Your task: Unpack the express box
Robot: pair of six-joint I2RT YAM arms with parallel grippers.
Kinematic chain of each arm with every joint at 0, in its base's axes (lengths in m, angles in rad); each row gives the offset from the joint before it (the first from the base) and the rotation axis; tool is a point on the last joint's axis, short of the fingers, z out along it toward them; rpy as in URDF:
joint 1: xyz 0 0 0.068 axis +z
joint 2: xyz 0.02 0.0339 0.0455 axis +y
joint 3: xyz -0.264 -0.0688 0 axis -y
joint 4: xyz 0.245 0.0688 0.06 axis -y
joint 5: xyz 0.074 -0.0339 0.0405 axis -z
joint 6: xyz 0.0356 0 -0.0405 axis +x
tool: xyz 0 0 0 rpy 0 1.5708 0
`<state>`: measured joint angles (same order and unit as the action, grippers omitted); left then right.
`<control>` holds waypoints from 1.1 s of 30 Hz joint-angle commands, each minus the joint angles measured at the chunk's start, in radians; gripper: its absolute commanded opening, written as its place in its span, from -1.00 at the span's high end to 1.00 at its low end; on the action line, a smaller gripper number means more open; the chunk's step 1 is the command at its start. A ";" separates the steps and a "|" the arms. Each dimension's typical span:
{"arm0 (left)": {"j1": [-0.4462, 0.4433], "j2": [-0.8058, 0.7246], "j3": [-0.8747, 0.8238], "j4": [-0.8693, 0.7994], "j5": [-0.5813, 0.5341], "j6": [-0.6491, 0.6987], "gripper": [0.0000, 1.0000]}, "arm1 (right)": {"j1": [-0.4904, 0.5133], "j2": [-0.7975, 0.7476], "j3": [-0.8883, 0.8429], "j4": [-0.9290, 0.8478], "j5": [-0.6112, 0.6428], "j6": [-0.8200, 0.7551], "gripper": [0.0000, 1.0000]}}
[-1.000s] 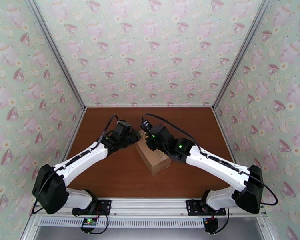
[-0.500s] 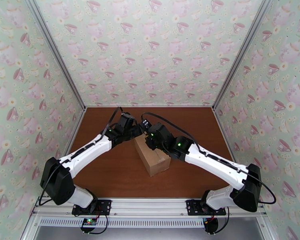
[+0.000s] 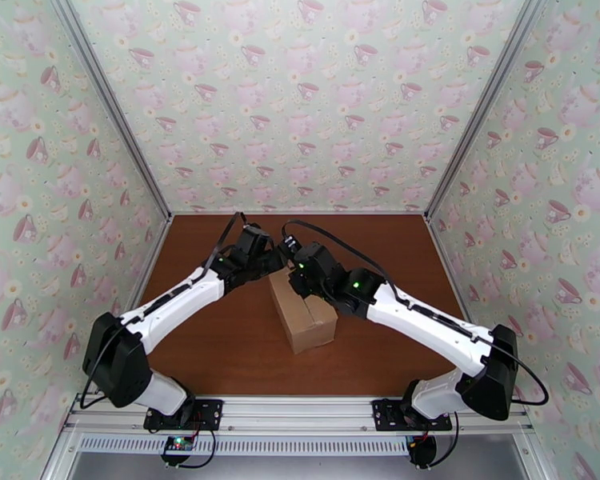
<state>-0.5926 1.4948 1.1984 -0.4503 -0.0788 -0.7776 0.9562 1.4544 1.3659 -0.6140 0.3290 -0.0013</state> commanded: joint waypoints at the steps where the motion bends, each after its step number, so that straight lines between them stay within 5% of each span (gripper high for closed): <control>1: -0.010 -0.099 -0.078 -0.053 -0.054 -0.055 -0.24 | 0.006 0.022 0.036 -0.078 -0.017 0.044 1.00; 8: -0.068 -0.265 -0.186 -0.093 -0.101 -0.119 -0.24 | 0.006 0.053 0.081 -0.117 -0.008 0.076 1.00; 16: -0.152 -0.252 -0.257 -0.035 -0.133 -0.194 -0.24 | 0.007 0.057 0.126 -0.169 -0.020 0.104 1.00; 33: -0.090 -0.121 0.049 -0.208 -0.223 0.019 -0.28 | 0.007 0.092 0.208 -0.250 -0.037 0.171 1.00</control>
<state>-0.7071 1.3415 1.1965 -0.5873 -0.2749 -0.8436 0.9562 1.5314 1.5478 -0.8188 0.3180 0.1398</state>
